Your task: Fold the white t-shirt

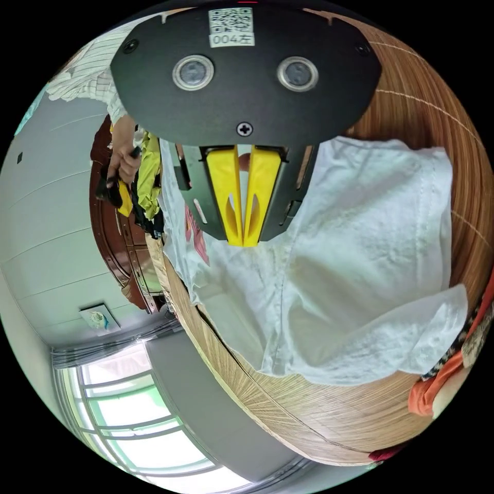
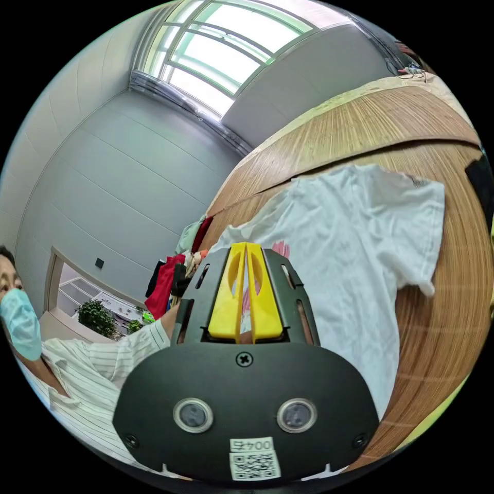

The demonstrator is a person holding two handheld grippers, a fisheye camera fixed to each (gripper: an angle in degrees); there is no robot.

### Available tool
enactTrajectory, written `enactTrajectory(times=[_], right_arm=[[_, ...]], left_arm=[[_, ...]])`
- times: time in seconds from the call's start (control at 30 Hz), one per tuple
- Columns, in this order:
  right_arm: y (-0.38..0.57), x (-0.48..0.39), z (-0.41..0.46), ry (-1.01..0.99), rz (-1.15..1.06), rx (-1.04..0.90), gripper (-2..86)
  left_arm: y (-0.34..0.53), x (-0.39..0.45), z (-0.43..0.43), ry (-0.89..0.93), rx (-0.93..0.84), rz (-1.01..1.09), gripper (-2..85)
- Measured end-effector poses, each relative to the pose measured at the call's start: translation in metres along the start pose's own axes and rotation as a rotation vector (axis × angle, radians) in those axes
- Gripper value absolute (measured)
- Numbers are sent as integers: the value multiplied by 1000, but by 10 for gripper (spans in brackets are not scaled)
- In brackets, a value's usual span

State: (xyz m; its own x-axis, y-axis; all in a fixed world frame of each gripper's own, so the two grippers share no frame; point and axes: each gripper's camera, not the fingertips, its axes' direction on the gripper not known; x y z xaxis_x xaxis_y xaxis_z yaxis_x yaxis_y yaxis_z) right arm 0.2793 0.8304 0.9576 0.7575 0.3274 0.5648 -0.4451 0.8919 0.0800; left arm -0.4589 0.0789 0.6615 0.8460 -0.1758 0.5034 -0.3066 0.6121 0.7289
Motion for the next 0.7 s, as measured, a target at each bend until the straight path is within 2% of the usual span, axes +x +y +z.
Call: enactTrajectory(times=[0.13,0.27,0.3,0.37,0.4,0.47,0.53,0.7], right_arm=[[95,27,-27,-63,50,32,-6],[135,69,-34,-119,138,19,-6],[139,76,-36,-194,154,36,-5],[142,78,-36,-212,139,43,-2],[145,77,-33,-177,150,34,1],[148,74,-30,-163,147,20,12],[150,73,-29,-156,156,18,42],[157,66,-37,-208,131,113,59]], left_arm=[[-37,67,-11,-26,9,109,2],[-111,105,28,-163,-157,135,2],[-122,109,35,-167,-185,140,3],[-169,119,55,-164,-282,103,4],[-181,122,52,-170,-265,96,4],[-216,133,4,-238,-27,9,3],[-215,137,-36,-186,128,-53,3],[-139,139,-100,-55,49,-98,5]])
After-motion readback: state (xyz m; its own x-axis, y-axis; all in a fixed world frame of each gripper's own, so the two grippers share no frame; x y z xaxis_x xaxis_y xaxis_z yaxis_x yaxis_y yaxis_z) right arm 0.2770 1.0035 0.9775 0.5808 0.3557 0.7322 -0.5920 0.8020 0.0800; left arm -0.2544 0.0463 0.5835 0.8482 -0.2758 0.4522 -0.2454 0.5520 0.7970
